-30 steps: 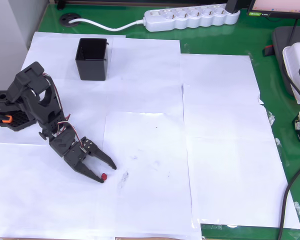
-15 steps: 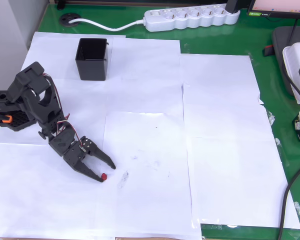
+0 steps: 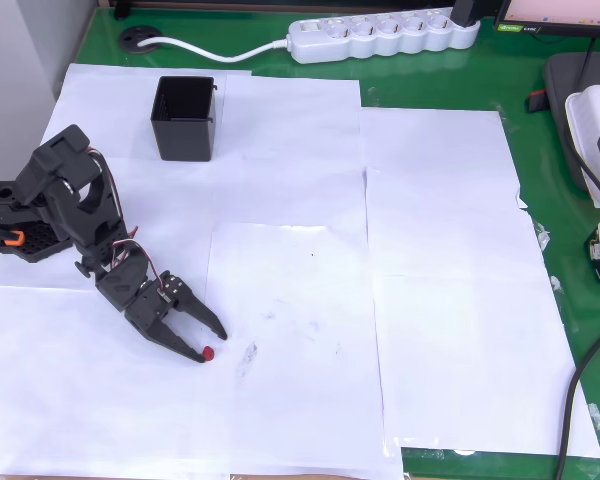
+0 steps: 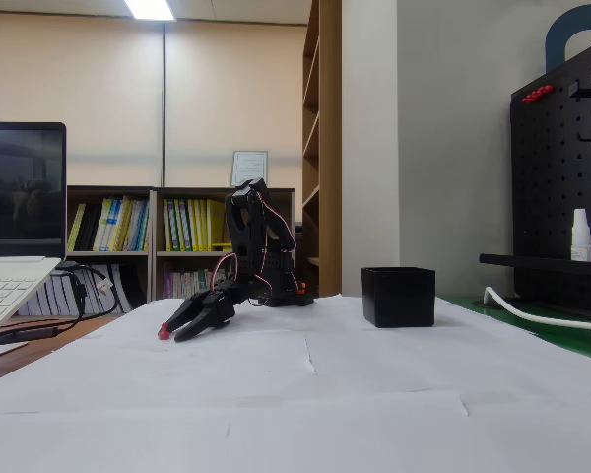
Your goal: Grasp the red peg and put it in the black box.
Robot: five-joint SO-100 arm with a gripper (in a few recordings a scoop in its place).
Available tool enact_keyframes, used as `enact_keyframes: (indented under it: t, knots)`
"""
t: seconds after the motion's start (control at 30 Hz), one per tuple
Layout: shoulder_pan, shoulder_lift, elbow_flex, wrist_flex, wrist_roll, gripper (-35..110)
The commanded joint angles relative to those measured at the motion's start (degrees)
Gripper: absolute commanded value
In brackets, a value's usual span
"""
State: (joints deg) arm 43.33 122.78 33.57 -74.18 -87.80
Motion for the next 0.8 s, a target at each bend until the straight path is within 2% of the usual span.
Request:
enact_keyframes:
  t: [0.0,0.13,0.57,0.77]
  knots:
    - [0.8,0.3,-1.1,-0.4,-1.0,5]
    - [0.8,0.3,-1.1,-0.4,-1.0,0]
    - [0.4,0.2,-1.1,0.0,-1.3,0]
    - [-1.1,-7.2,1.1,7.6,0.7,0]
